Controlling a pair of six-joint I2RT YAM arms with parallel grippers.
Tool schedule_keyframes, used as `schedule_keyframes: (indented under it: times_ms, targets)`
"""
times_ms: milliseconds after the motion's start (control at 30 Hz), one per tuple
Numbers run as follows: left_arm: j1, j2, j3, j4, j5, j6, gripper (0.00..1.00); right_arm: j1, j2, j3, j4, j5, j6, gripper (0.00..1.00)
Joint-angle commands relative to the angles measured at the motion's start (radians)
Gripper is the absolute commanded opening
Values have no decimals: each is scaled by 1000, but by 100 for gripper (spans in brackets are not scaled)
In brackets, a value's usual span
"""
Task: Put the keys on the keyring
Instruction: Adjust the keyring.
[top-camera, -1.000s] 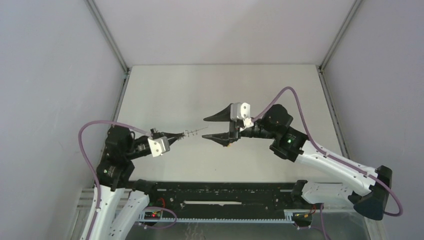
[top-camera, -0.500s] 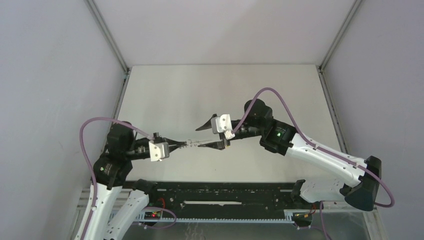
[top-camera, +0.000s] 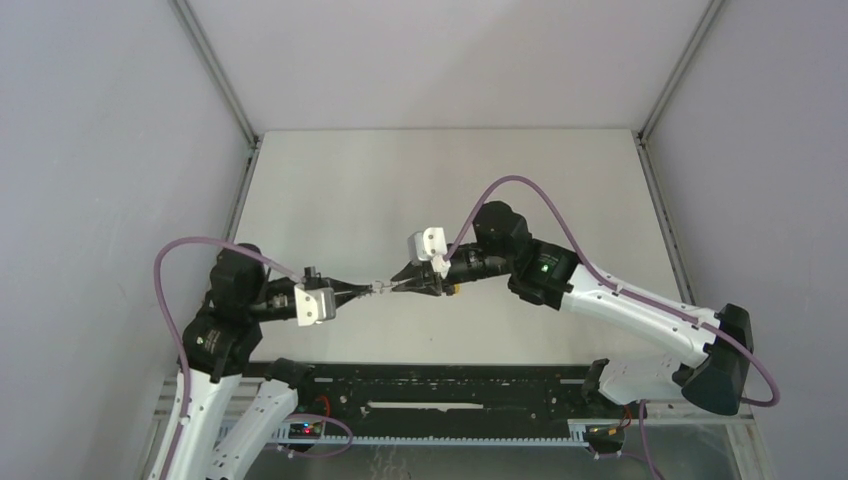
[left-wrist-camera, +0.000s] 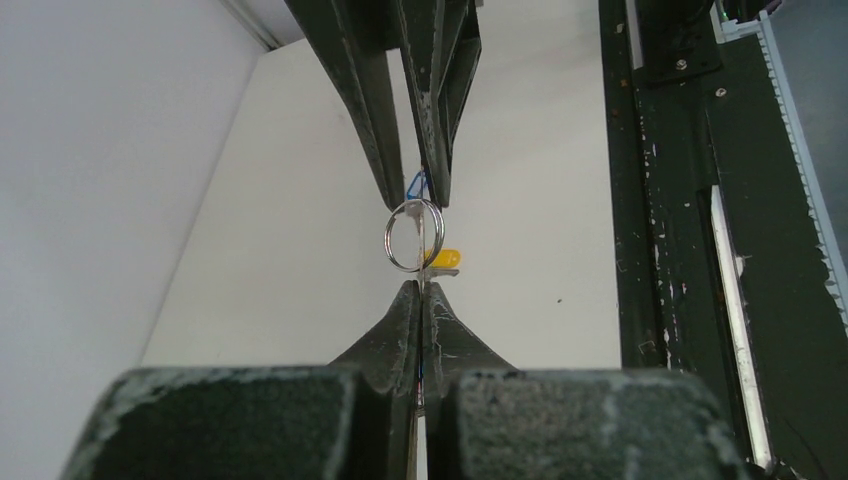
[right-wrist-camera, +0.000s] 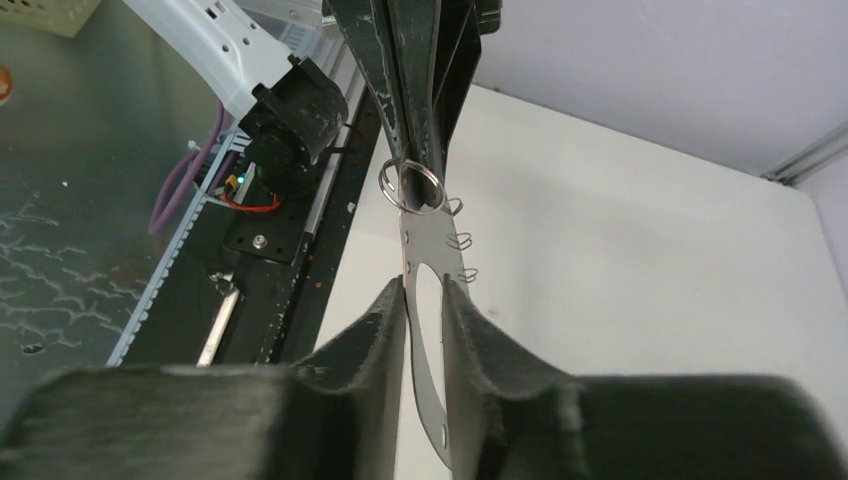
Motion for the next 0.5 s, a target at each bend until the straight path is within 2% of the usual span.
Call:
schedule_keyframes:
  times_ms: [0, 67, 100, 233, 267, 300, 333, 367, 467]
  targets:
    - [-5, -10, 70, 21, 46, -7, 0, 15, 5, 33, 30, 46, 54, 18]
    - [-5, -10, 73, 22, 48, -13, 0, 19, 5, 34, 42, 72, 66, 3]
    - [-6, -10, 74, 22, 48, -15, 0, 21, 5, 34, 43, 86, 70, 0]
    - [-5, -5, 72, 23, 41, -8, 0, 34, -2, 34, 46, 149, 119, 0]
    - [-5, -3, 68, 26, 32, -5, 3, 38, -6, 34, 50, 169, 137, 0]
    - [-6, 0, 62, 44, 15, -6, 17, 42, -10, 34, 52, 192, 159, 0]
    - [-5, 0, 55, 56, -8, -10, 39, 47, -13, 33, 48, 218, 175, 0]
    - [-6, -1, 45, 77, -29, -13, 46, 54, -17, 34, 45, 249, 193, 0]
    - [-5, -23, 3, 195, -98, -47, 56, 68, -26, 34, 40, 342, 269, 0]
